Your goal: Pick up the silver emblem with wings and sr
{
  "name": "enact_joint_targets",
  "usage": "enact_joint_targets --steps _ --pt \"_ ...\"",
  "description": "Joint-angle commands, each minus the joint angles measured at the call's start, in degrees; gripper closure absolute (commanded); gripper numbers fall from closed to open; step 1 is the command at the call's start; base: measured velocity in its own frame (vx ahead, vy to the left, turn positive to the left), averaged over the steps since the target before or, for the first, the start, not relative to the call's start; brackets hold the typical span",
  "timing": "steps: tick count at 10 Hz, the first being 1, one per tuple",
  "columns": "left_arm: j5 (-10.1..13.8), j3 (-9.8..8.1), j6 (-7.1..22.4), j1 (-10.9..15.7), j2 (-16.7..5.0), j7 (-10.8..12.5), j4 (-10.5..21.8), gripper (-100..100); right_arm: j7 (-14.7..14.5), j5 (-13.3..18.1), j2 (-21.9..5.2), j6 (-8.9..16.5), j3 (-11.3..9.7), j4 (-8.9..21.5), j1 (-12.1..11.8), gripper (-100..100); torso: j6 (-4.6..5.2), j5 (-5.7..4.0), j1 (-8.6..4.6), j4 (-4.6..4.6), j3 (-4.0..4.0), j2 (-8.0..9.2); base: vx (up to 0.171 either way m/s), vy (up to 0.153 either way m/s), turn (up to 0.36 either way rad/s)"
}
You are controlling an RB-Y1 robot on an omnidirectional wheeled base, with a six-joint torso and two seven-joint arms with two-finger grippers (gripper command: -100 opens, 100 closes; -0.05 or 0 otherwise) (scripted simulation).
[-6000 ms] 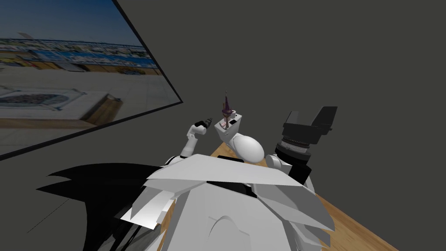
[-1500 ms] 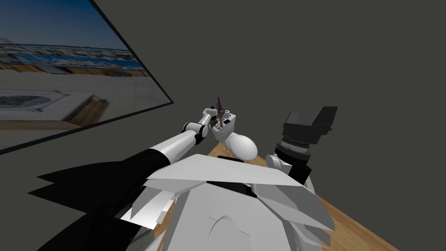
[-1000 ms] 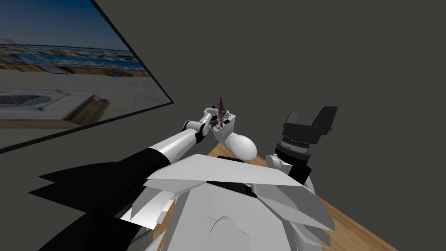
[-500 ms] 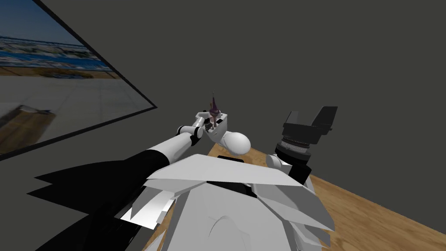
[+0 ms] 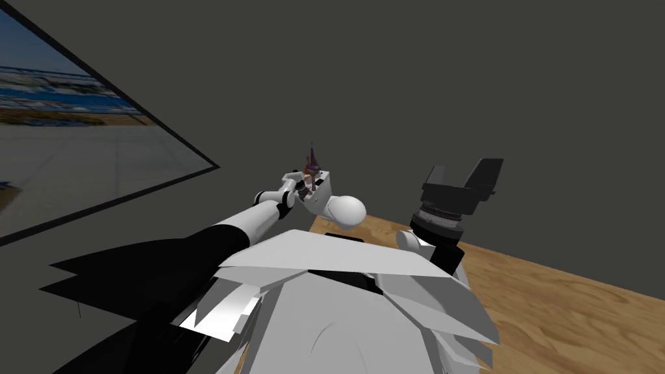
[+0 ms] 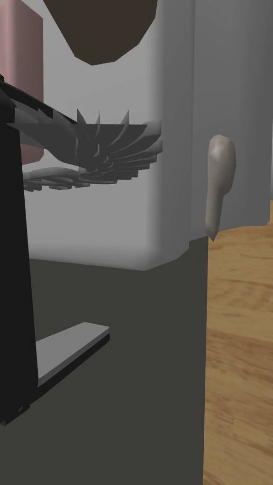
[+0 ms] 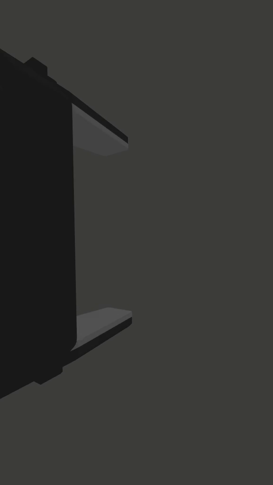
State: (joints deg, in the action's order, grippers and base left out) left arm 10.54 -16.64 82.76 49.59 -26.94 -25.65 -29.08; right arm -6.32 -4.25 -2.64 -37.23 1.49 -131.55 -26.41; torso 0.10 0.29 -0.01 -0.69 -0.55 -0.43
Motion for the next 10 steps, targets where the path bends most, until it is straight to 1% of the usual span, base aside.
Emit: enact_joint_targets --steps 1,2,3,4,5,6,7,8,9,10 --pt "0.0 -0.01 1.4 -1.9 -0.1 0.2 -1.7 -100 0.0 0.0 0.0 0.0 0.0 0.0 0.0 0 0.0 0.0 0.0 0.0 0.0 0.0 0.008 -0.004 0.051" --pt "2.7 -2.83 1.3 -3.9 -3.0 1.1 -2.8 -100 0.0 0.0 0.0 0.0 0.0 0.0 0.0 0 -0.09 0.04 0.07 -0.11 -0.1 -0.1 -0.063 0.004 -0.373" --pt "2.7 -2.83 1.3 -4.8 -4.7 1.1 -2.8 -100 0.0 0.0 0.0 0.0 0.0 0.0 0.0 0 0.01 0.1 0.2 -0.12 -0.07 0.02 -0.093 0.021 -0.475" --pt "2.7 -2.83 1.3 -5.4 -4.7 1.1 -1.7 -100 0.0 0.0 0.0 0.0 0.0 0.0 0.0 0 0.1 0.2 0.31 -0.16 -0.1 -0.02 -0.062 0.023 -0.303" --pt "2.7 -2.83 1.3 -5.6 -4.7 1.1 -0.2 -100 0.0 0.0 0.0 0.0 0.0 0.0 0.0 0 0.05 0.23 0.37 -0.22 -0.19 -0.16 -0.019 0.016 -0.064" --pt "2.7 -2.83 1.3 -7.1 -4.7 1.1 -1.8 -100 0.0 0.0 0.0 0.0 0.0 0.0 0.0 0 -0.08 0.33 0.39 -0.39 -0.33 -0.27 0.01 0.001 0.014" --pt "2.7 -2.83 1.3 -7.4 -4.7 1.1 -2.8 -100 0.0 0.0 0.0 0.0 0.0 0.0 0.0 0 -0.24 0.43 0.46 -0.57 -0.45 -0.33 0.011 -0.009 0.022" --pt "5.3 -5.64 1.3 -10.1 -7.5 2.0 -3.9 -100 0.0 0.0 0.0 0.0 0.0 0.0 0.0 0 -0.32 0.48 0.54 -0.65 -0.5 -0.35 -0.084 -0.002 -0.335" --pt "5.3 -5.64 1.3 -12.4 -8.5 2.0 -3.9 -100 0.0 0.0 0.0 0.0 0.0 0.0 0.0 0 -0.18 0.69 0.67 -0.76 -0.47 -0.15 -0.117 0.016 -0.461" --pt "5.3 -5.64 1.3 -13.0 -9.3 2.0 -3.9 -100 0.0 0.0 0.0 0.0 0.0 0.0 0.0 0 -0.25 0.78 0.83 -0.82 -0.45 -0.06 -0.058 0.01 -0.329"
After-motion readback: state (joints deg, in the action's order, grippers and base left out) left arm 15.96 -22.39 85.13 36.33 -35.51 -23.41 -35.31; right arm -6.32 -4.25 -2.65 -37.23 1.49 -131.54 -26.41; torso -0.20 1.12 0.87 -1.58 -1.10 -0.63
